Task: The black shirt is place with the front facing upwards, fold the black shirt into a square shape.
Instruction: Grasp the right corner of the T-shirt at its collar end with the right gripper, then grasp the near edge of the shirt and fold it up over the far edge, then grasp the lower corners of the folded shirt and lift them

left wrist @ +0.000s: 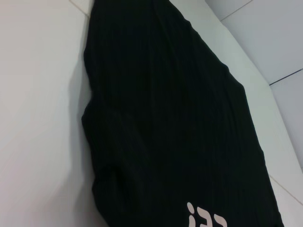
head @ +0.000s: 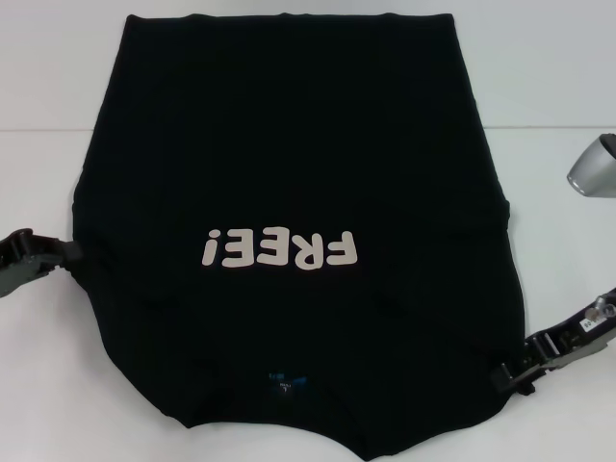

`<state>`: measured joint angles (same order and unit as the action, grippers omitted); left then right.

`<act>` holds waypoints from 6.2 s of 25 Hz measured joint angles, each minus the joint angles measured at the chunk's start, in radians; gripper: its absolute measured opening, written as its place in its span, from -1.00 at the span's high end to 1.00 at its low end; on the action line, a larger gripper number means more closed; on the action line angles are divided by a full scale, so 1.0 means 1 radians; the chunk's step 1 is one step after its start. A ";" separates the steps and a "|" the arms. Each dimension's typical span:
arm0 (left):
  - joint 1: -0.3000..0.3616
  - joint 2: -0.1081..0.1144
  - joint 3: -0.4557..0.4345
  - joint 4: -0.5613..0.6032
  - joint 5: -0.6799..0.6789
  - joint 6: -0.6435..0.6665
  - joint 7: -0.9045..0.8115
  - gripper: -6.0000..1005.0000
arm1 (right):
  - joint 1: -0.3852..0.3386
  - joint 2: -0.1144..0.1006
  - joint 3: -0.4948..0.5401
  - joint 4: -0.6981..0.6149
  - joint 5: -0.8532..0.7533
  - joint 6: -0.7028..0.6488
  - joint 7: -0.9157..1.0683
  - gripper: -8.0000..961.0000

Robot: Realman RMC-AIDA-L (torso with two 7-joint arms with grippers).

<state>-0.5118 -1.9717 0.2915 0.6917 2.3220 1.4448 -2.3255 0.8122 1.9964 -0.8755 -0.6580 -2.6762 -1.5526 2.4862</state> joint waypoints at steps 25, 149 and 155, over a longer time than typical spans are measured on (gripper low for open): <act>-0.001 0.001 0.001 -0.008 -0.016 0.011 0.004 0.92 | 0.009 0.012 0.005 -0.005 0.002 0.017 -0.002 0.63; -0.040 -0.032 0.147 -0.133 -0.262 -0.315 0.222 -0.89 | -0.285 -0.083 0.303 0.124 0.896 0.148 -0.443 -0.83; -0.038 -0.056 0.151 -0.130 -0.245 -0.439 0.212 -0.89 | -0.286 -0.084 0.303 0.126 0.896 0.161 -0.459 -0.82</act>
<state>-0.5503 -2.0274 0.4421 0.5616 2.0766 1.0059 -2.1134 0.5266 1.9120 -0.5728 -0.5323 -1.7801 -1.3913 2.0270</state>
